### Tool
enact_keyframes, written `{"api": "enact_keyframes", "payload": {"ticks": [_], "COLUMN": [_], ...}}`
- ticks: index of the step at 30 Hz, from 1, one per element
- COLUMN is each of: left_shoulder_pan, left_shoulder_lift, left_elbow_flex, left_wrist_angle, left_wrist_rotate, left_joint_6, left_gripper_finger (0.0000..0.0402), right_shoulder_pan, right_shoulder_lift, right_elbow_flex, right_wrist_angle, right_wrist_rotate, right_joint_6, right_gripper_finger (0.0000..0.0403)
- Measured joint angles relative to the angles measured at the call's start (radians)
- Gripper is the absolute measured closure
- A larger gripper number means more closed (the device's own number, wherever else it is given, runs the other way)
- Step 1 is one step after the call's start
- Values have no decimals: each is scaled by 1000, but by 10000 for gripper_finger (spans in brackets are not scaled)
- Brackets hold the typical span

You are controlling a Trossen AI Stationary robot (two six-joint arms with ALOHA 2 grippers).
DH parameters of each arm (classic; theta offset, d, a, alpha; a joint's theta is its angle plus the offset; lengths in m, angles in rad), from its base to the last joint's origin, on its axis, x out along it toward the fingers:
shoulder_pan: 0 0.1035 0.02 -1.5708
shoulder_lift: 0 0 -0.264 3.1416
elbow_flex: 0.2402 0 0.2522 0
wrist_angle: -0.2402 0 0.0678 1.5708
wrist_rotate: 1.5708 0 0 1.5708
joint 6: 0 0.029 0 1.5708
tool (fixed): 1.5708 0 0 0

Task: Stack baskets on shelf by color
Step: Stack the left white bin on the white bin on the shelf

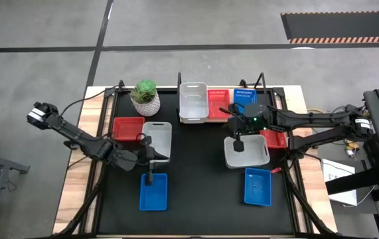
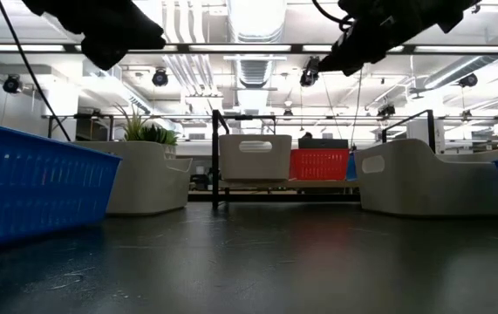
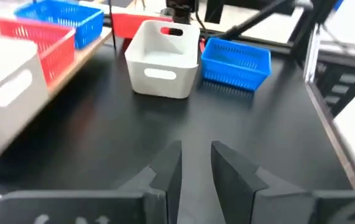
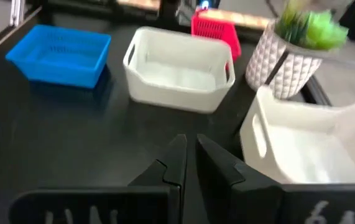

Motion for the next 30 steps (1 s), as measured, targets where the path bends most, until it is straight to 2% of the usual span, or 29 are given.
{"api": "enact_keyframes", "payload": {"ticks": [6, 11, 13, 15, 17, 21, 23, 26, 30], "left_shoulder_pan": [0, -1, -8, -13, -15, -17, -21, -20, -20], "left_shoulder_lift": [0, 1, 0, -13, -36, -63, -66, -63, -52], "left_elbow_flex": [-1, -12, -11, 0, 31, 71, 67, 32, -7], "left_wrist_angle": [-42, -27, -60, -192, -376, -805, -936, -1013, -974], "left_wrist_rotate": [32, 25, 53, 171, 280, 326, 325, 324, 319], "left_joint_6": [-147, -154, -155, -166, -268, -580, -681, -749, -755], "left_gripper_finger": [332, 332, 332, 332, 332, 332, 332, 332, 332], "right_shoulder_pan": [0, 0, 0, 0, 0, 0, 0, 0, -1], "right_shoulder_lift": [37, 61, 70, 78, 87, 106, 117, 131, 141], "right_elbow_flex": [-1, -1, -1, -1, 0, 0, -1, 0, 2], "right_wrist_angle": [128, 204, 247, 271, 279, 275, 275, 278, 289], "right_wrist_rotate": [-1, -2, -3, -4, -4, -4, -4, -4, -4], "right_joint_6": [-90, -181, -213, -226, -239, -229, -220, -234, -238], "right_gripper_finger": [376, 376, 376, 376, 376, 376, 376, 376, 376]}}
